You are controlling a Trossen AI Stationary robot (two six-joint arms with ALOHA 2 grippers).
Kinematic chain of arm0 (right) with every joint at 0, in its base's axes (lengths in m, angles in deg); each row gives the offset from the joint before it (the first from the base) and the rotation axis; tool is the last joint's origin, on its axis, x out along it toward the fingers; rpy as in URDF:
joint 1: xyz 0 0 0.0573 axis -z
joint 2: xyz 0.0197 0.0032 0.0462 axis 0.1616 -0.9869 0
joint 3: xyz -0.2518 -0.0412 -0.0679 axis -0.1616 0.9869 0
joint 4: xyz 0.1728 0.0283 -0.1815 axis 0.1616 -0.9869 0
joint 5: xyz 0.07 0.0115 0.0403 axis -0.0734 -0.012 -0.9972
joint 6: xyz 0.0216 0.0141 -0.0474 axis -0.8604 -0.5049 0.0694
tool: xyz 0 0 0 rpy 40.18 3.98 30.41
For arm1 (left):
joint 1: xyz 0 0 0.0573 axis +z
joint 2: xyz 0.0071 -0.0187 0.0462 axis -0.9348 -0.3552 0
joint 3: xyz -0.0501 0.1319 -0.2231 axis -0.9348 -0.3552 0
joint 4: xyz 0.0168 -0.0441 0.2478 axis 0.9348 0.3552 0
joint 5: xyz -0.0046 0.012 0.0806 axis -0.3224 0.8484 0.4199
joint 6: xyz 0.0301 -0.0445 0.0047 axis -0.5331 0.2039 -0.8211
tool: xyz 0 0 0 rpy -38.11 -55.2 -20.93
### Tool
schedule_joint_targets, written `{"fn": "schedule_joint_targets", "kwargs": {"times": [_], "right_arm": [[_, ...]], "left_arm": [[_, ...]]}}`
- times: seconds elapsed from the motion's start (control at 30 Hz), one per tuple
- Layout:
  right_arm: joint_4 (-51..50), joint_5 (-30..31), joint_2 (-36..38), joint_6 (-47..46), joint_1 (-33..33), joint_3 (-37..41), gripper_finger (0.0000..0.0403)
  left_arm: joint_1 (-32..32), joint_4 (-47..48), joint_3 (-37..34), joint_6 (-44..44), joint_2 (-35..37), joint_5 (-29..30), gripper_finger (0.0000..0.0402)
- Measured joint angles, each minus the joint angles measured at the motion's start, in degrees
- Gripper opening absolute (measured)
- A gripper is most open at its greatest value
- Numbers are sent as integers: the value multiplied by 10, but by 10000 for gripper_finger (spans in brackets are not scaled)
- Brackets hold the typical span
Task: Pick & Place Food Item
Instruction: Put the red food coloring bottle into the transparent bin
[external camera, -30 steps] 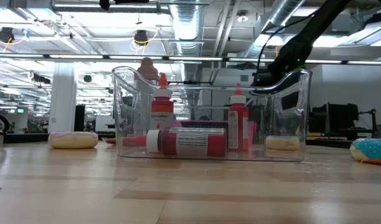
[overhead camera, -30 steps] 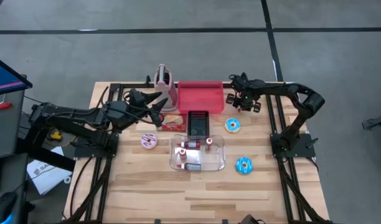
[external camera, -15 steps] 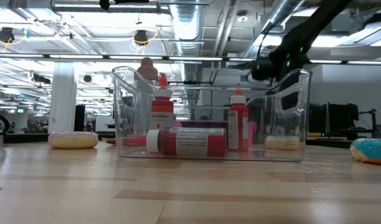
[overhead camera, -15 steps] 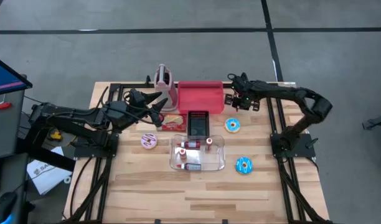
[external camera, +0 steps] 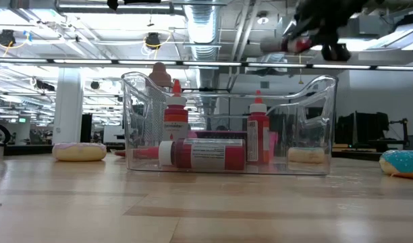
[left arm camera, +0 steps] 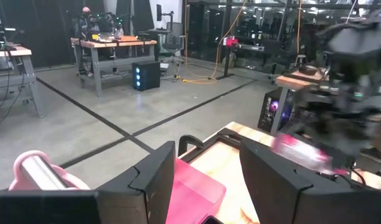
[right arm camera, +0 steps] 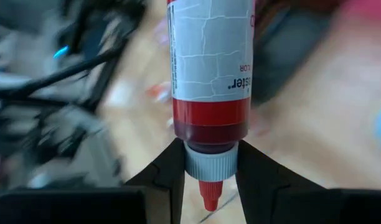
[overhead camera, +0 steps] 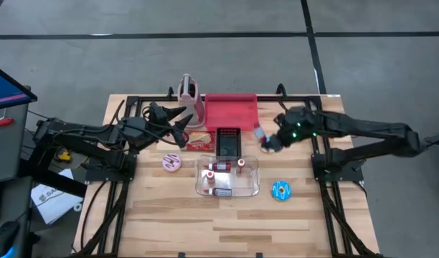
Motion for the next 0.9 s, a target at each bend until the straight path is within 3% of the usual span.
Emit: {"fn": "schedule_joint_targets", "kwargs": {"times": [0.1, 0.27, 0.53, 0.7, 0.9], "right_arm": [[30, -13, -1, -25, -68, -6, 100], [26, -22, -86, 1, -128, -63, 100], [-141, -50, -281, 157, -134, -230, 100], [-260, -50, -361, 226, -139, -307, 100], [-332, -50, -445, 287, -138, -375, 100]], "left_arm": [[0, 9, 0, -1, 4, 0, 177], [1, 8, 0, -2, 11, 0, 177], [4, 6, 0, 7, 12, 0, 177], [3, 7, 0, 9, 12, 0, 177], [0, 9, 0, 9, 12, 0, 177]]}}
